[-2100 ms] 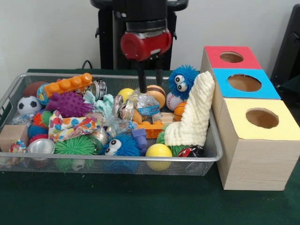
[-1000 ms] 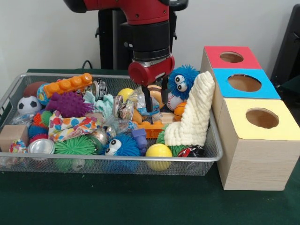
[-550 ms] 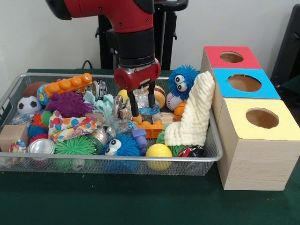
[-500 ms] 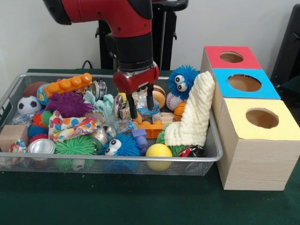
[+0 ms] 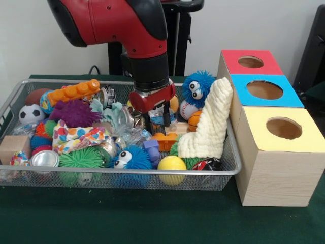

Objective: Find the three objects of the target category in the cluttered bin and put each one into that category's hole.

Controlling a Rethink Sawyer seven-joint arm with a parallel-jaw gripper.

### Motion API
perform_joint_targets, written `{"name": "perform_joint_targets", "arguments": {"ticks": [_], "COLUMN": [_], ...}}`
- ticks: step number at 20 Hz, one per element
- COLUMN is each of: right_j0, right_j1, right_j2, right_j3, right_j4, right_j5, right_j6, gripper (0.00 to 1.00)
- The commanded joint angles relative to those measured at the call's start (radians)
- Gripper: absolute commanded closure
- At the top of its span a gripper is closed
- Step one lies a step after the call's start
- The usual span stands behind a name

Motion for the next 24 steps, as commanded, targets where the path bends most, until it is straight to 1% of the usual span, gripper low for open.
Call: {"name": "perform_joint_targets", "arguments": {"ticks": [1,5,8,11,12,14,17,19,22,24], "right_j0": [0.022,0.027,0.101,0.123,0.14,0.149,0.182,0.213,0.249,0.27], "right_j1": [0.072,0.074,0.067,0.037,0.023,0.013,0.006,0.0,-0.014,-0.015], "right_j2": [-0.069,-0.083,-0.183,-0.211,-0.232,-0.251,-0.297,-0.338,-0.385,-0.41], "right_j3": [-0.074,-0.08,-0.128,-0.13,-0.135,-0.137,-0.156,-0.172,-0.187,-0.195], "right_j4": [-0.005,0.005,0.002,0.01,0.006,0.016,0.04,0.047,0.045,0.052], "right_j5": [0.015,0.042,0.112,0.146,0.171,0.186,0.217,0.259,0.302,0.323], "right_j6": [0.162,0.15,0.166,0.158,0.149,0.147,0.167,0.168,0.152,0.162], "gripper": [0.0,0.0,0.0,0.0,0.0,0.0,0.0,0.0,0.0,0.0]}}
